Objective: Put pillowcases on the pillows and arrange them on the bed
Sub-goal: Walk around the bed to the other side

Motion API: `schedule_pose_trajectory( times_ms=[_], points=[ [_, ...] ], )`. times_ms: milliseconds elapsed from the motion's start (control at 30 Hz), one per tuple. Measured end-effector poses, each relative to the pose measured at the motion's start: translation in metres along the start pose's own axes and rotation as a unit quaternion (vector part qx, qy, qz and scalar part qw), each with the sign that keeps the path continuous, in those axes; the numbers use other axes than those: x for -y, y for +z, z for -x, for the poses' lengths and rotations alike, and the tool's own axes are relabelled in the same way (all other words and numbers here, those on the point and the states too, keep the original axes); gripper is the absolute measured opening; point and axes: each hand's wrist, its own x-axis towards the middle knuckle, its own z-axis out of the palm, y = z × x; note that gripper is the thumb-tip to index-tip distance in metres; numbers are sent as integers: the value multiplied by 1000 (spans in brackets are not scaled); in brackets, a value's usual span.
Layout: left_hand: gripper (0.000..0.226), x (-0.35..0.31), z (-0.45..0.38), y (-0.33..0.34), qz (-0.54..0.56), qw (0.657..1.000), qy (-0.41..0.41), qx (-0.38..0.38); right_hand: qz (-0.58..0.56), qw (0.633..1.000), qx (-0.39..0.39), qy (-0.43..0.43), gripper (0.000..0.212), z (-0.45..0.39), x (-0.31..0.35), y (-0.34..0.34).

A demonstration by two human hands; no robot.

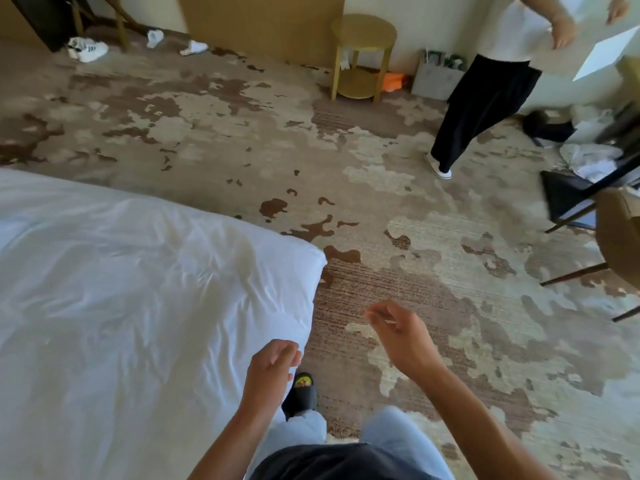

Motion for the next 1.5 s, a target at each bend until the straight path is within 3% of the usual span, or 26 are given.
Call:
schedule_pose_trajectory(
  times_ms=[300,433,600,833,1033,1200,1500],
  points=[
    [19,-180,-159,99,-53,992,97,66,-48,994,-52,78,12,-146,-15,-79],
    [16,-254,-242,141,-30,991,123,45,-53,995,-28,77,9,-251,-16,-115],
    [14,-333,-317,159,-9,995,87,-38,10,999,44,19,13,-406,27,-155],
    [13,-378,-369,114,17,981,-11,-192,62,977,194,-68,11,-590,164,-137],
    [11,-390,-434,60,169,934,-60,-310,93,933,308,-165,18,-699,283,-66],
    [13,-436,-523,10,241,919,-47,-308,154,902,360,-184,14,-778,346,-27],
    [10,-589,-685,-122,283,919,36,-270,171,914,339,-143,8,-935,471,44]
  ],
)
